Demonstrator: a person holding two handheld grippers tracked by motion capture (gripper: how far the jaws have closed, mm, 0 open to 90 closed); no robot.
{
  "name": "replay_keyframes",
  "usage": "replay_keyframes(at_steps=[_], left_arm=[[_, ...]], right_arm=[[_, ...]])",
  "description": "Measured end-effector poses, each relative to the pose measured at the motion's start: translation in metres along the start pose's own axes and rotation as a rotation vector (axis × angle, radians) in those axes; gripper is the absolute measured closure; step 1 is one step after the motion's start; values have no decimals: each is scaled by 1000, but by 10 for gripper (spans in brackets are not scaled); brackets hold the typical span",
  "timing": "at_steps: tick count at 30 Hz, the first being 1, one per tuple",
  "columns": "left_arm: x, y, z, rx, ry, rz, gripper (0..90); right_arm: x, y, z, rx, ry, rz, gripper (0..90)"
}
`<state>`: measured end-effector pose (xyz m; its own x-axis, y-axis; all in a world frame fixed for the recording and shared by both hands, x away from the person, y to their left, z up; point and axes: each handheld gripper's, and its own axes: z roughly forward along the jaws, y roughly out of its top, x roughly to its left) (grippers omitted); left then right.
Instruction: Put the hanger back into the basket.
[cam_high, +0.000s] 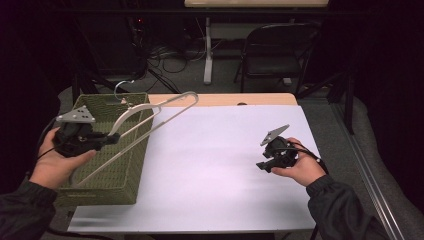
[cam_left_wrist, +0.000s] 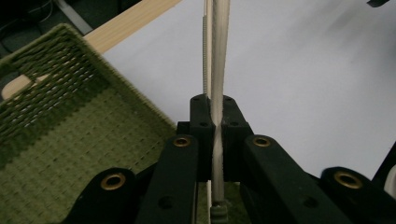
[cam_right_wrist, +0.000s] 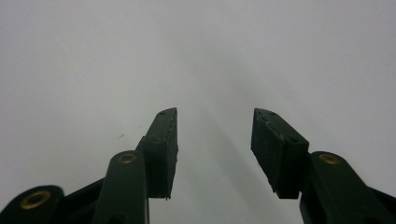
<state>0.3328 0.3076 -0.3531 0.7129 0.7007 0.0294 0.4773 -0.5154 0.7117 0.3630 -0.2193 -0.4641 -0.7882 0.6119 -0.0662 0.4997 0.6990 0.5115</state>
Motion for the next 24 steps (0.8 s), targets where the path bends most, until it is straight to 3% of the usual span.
replay_keyframes(at_steps=[2,9,13,18,21,24], left_arm=[[4,-3,-3,1,7,0,869],[40,-26,-19,11,62,-19,869],[51,-34,-25,6,74,-31,869],[72,-47,-38,3,86,-38,868],[77,-51,-40,2,93,-40,868],[84,-58,-41,1,105,-45,868]], right_arm=[[0,0,-1,14,6,4,502],[-2,0,0,-31,-14,-1,455],[-2,0,1,-45,-21,-12,455],[-2,0,3,-3,-52,-22,454],[-4,0,4,22,-50,12,430],[-5,0,4,9,-47,32,386]])
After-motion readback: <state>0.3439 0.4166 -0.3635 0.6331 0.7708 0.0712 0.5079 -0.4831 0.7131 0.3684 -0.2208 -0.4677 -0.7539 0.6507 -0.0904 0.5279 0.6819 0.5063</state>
